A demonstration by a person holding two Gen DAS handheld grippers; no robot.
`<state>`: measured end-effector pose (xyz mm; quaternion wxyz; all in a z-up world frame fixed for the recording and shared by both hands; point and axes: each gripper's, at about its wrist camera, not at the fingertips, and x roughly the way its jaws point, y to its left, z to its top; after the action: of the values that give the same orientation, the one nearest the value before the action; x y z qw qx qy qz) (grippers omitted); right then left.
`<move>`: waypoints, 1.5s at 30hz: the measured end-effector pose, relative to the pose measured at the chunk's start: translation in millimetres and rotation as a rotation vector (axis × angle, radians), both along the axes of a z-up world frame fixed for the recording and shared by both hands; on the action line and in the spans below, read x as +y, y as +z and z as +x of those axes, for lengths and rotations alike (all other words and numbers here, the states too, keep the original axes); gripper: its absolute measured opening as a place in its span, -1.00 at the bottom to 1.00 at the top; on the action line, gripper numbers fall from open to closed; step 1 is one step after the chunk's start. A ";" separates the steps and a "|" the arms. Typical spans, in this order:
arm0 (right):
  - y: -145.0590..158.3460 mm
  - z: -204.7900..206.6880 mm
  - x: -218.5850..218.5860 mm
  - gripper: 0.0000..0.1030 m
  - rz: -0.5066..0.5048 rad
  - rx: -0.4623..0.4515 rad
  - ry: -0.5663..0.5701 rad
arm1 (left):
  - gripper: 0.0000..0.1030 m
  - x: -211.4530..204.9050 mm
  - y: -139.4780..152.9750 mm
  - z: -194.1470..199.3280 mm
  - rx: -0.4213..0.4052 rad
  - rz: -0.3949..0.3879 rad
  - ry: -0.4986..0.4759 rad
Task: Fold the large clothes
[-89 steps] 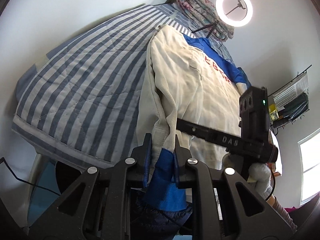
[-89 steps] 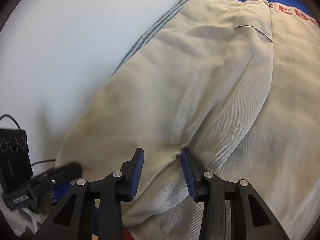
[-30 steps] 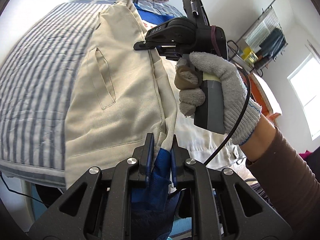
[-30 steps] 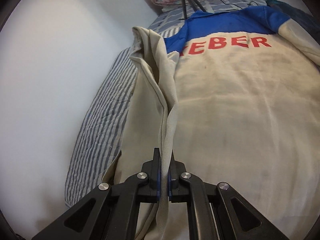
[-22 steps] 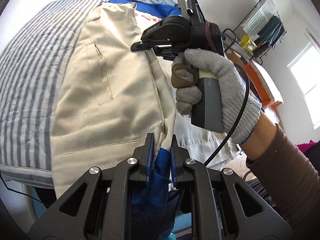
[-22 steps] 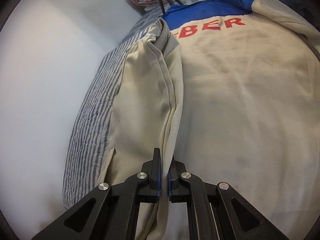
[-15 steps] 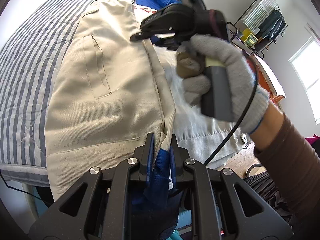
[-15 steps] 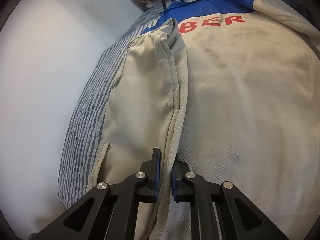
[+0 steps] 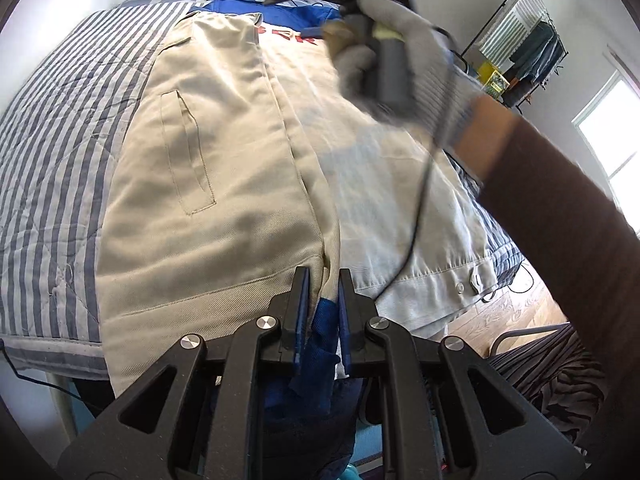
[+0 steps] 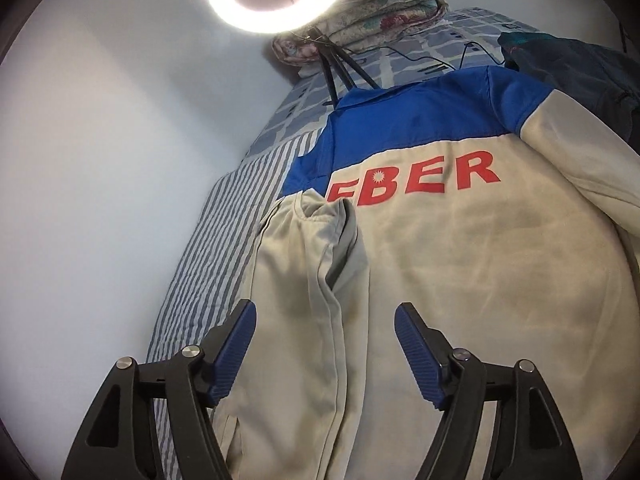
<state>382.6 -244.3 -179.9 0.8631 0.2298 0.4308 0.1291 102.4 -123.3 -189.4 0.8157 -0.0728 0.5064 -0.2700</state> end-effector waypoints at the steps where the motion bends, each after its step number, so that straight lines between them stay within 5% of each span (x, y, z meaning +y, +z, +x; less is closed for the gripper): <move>1: 1.4 6.2 -0.4 0.46 -0.006 0.005 0.000 | -0.78 -1.6 1.3 -0.9 -0.001 0.003 -0.002; 6: -13.8 49.0 14.5 0.36 -0.037 0.038 0.021 | -0.78 -5.2 -0.7 2.5 -0.005 0.019 -0.020; 7: -18.9 57.7 18.3 0.05 -0.045 0.061 0.038 | -0.78 -5.2 -2.2 2.6 -0.006 0.024 -0.027; 8: -23.2 63.1 22.0 -0.53 -0.053 0.087 0.054 | -0.78 -5.1 -3.7 3.6 -0.006 0.027 -0.032; 10: -25.9 66.8 27.8 -0.80 -0.091 0.100 0.072 | -0.78 -4.0 -5.0 3.3 -0.004 0.029 -0.036; 13: -27.0 66.0 30.7 -0.93 -0.184 0.076 0.092 | -0.78 -3.2 -5.9 2.3 -0.003 0.024 -0.041; 19: -45.7 64.6 22.6 -0.90 -0.211 0.094 0.078 | -0.78 -13.0 -21.8 0.4 0.014 0.068 -0.065; 24: -8.9 34.2 13.5 -0.47 -0.163 0.027 0.053 | -0.60 -8.4 -12.0 -7.8 -0.005 0.023 -0.083; 26: 6.4 16.3 13.6 -0.47 -0.131 -0.008 0.077 | -0.33 -5.7 -5.7 -14.9 0.001 -0.027 -0.104; 33: 17.2 -37.4 65.3 -0.48 -0.112 -0.067 0.268 | -0.31 24.8 32.2 -59.6 -0.118 -0.079 -0.149; 42: -41.0 -48.0 127.6 -0.52 -0.166 0.058 0.349 | -0.31 119.8 44.7 -67.1 -0.138 -0.069 0.110; 45: -56.4 -54.1 144.0 -0.53 -0.287 0.068 0.374 | -0.31 144.6 45.5 -60.7 -0.127 -0.106 0.201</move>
<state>328.5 -100.4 -236.3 0.8331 0.0251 0.5085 0.2162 41.7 21.3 -143.9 0.8642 -0.1490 0.4286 -0.2173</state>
